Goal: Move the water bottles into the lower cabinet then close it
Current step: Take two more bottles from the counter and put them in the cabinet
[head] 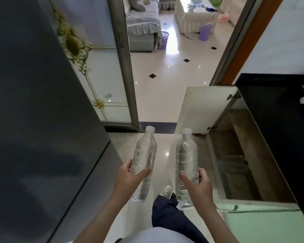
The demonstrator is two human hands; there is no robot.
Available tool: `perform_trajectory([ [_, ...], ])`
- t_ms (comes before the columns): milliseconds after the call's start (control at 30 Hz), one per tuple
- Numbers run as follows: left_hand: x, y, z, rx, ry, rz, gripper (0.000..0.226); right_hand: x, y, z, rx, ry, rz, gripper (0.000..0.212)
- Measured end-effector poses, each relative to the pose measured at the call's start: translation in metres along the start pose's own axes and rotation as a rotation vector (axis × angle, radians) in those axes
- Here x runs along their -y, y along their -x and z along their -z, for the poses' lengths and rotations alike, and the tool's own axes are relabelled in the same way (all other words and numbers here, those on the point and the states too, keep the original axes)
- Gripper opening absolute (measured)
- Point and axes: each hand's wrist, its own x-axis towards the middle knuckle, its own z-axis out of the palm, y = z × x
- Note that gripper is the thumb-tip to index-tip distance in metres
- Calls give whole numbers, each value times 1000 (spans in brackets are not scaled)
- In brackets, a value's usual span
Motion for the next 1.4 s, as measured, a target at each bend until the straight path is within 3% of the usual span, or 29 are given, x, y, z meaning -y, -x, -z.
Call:
perform_trajectory([
  [133,-46,-85,-34,32,-35,4,53,30,-94,15,-5,20,-9,33],
  [267,-106,-168,-71,69,-38,-63,34,67,-169,34,-85,22,11,36],
  [433,-163,-250,-119,194,-73,-114,32,82,-232,55,-242,-7,-21,41],
  [567,-186,-310,-164,373,-155,-120,32,73,-264,63,-399,-58,-104,42],
  [800,-223,-399,-251,788,-320,-126,25,75,-302,58,-821,-213,-283,30],
  [967,-262,-436,-312,1026,-488,-284,26,89,-319,57,-1095,-321,-344,27],
  [1167,-256,-452,-378,1188,-602,-328,31,63,-338,63,-1287,-322,-443,26],
  [1400,-174,-458,-439,1235,-687,-277,26,-26,-366,71,-1264,-337,-557,27],
])
